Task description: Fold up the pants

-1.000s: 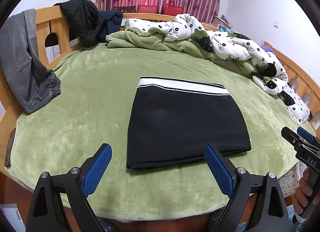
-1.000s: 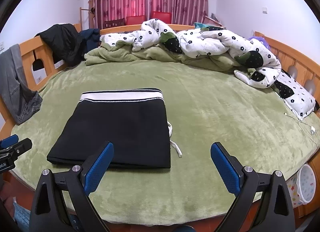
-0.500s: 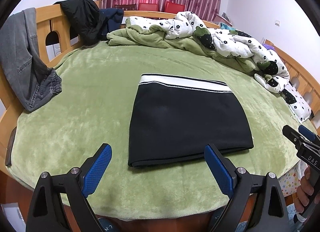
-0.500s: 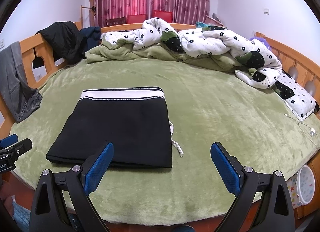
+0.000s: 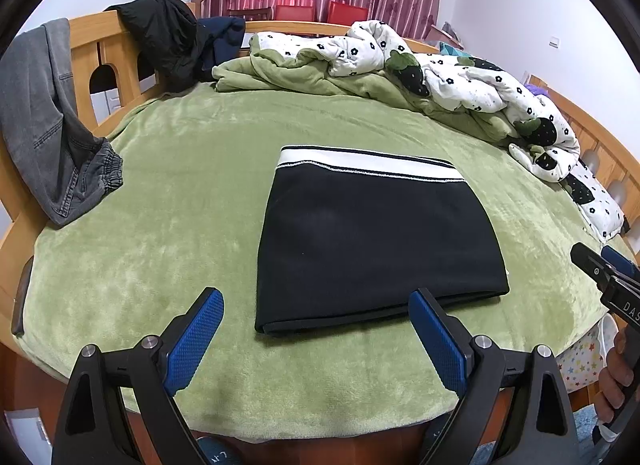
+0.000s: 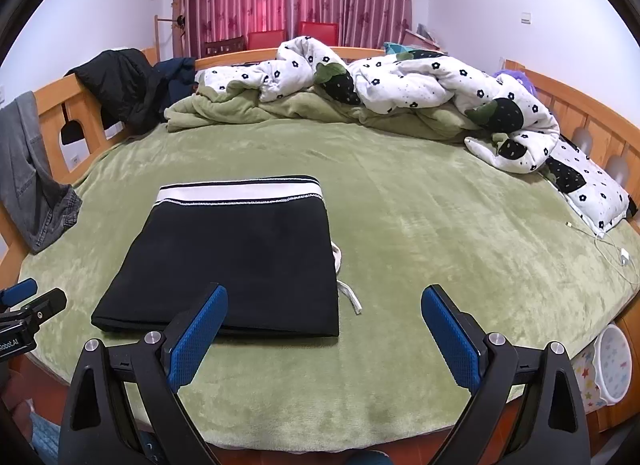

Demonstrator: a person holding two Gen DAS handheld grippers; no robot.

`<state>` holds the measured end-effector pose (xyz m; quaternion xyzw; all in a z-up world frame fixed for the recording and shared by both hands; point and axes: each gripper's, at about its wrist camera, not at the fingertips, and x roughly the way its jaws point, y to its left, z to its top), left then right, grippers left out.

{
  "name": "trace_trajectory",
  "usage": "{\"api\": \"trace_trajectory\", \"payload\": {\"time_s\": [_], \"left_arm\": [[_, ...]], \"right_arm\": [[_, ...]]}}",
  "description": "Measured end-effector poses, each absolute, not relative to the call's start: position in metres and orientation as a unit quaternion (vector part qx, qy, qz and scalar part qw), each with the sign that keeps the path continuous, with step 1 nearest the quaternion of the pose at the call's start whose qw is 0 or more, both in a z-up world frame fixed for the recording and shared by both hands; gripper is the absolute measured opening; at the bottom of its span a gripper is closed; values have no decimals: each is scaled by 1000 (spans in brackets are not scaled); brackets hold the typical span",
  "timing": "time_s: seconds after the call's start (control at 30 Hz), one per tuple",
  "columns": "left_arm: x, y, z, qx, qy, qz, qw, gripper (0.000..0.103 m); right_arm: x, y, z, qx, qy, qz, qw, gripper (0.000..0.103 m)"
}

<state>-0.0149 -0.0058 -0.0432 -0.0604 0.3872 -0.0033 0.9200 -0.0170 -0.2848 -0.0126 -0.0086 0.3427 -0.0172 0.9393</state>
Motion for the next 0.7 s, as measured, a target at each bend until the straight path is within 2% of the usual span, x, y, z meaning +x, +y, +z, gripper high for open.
{"api": "trace_trajectory", "payload": {"time_s": [0.7], "left_arm": [[-13, -2, -44, -56, 387, -4, 920, 94]], "right_arm": [[-18, -289, -10, -10, 340, -22, 940, 96]]}}
